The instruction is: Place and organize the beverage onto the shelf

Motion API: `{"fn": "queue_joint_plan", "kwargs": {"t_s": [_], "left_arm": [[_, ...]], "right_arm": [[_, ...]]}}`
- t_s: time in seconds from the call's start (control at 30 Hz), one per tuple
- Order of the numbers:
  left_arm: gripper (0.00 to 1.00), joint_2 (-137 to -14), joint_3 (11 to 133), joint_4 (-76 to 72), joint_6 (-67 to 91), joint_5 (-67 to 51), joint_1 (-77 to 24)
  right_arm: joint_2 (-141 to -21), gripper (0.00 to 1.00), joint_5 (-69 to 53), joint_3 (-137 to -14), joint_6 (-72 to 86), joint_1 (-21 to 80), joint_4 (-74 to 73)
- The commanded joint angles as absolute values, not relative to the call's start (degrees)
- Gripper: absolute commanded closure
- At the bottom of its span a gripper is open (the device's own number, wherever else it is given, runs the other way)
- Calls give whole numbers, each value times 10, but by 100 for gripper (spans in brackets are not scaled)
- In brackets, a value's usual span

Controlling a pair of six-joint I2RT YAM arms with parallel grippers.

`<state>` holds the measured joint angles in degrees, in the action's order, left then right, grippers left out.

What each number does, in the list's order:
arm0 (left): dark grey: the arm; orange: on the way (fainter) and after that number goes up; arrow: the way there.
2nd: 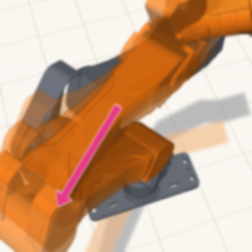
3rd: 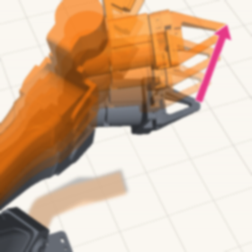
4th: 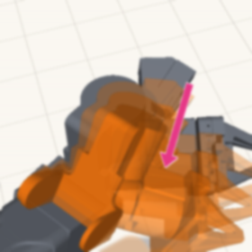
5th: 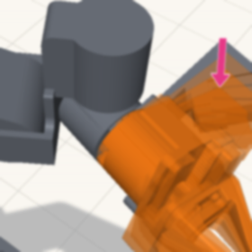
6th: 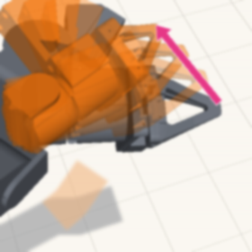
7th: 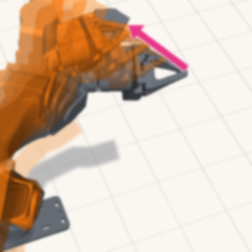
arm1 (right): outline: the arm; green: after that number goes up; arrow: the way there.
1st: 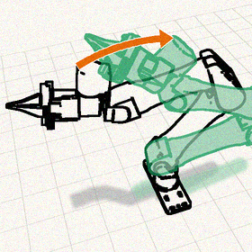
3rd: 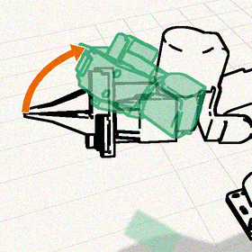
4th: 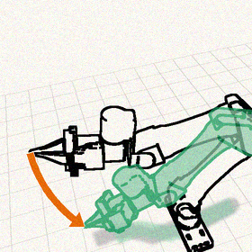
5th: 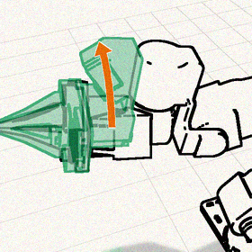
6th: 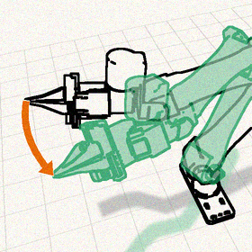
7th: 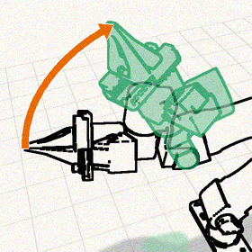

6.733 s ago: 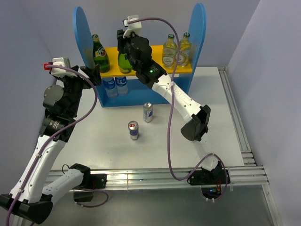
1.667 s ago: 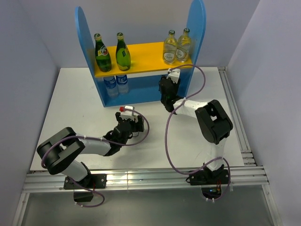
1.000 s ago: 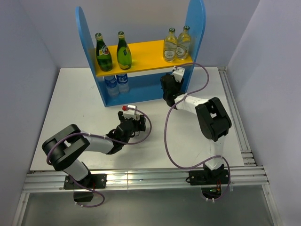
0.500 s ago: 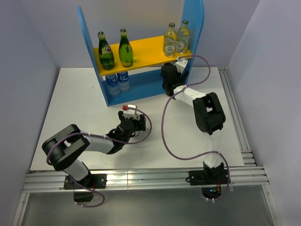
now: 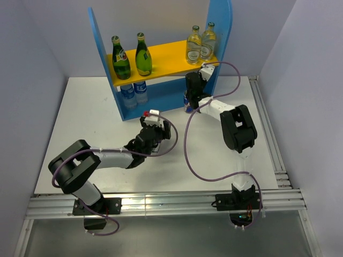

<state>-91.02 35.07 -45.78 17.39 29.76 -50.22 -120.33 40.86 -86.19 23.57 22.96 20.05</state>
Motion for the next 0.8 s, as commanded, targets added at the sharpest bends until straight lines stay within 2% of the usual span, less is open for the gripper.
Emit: {"fn": "queue_joint_plan", "kwargs": {"t_s": [0.0,0.27,0.33,0.37,0.4,0.43,0.47,0.5,0.6,0.77], "left_arm": [[21,-913,394,-466,156,286,-498],[21,-921,401,-471,156,283,-498],[22,-927,409,-468,149,280,-497],[23,-929,416,-465,147,278,-497],[23,-933,424,-459,143,274,-497],[22,-937,441,-445,138,270,-495],[18,-940,452,-432,136,248,-493],[9,-948,479,-414,135,236,-490],[2,-975,526,-343,134,204,-474],[1,-990,566,-238,136,135,-439]], "right_arm": [[-1199,100,411,-868,229,227,192],[-1190,100,417,-846,227,225,216],[-1178,93,422,-832,229,224,227],[-1173,87,424,-816,230,224,230],[-1164,59,424,-809,229,224,233],[-1158,37,429,-803,229,223,236],[-1152,23,434,-794,225,222,234],[-1141,9,440,-788,224,222,231],[-1097,5,464,-752,222,221,231],[-1001,2,474,-669,245,210,229]]}}
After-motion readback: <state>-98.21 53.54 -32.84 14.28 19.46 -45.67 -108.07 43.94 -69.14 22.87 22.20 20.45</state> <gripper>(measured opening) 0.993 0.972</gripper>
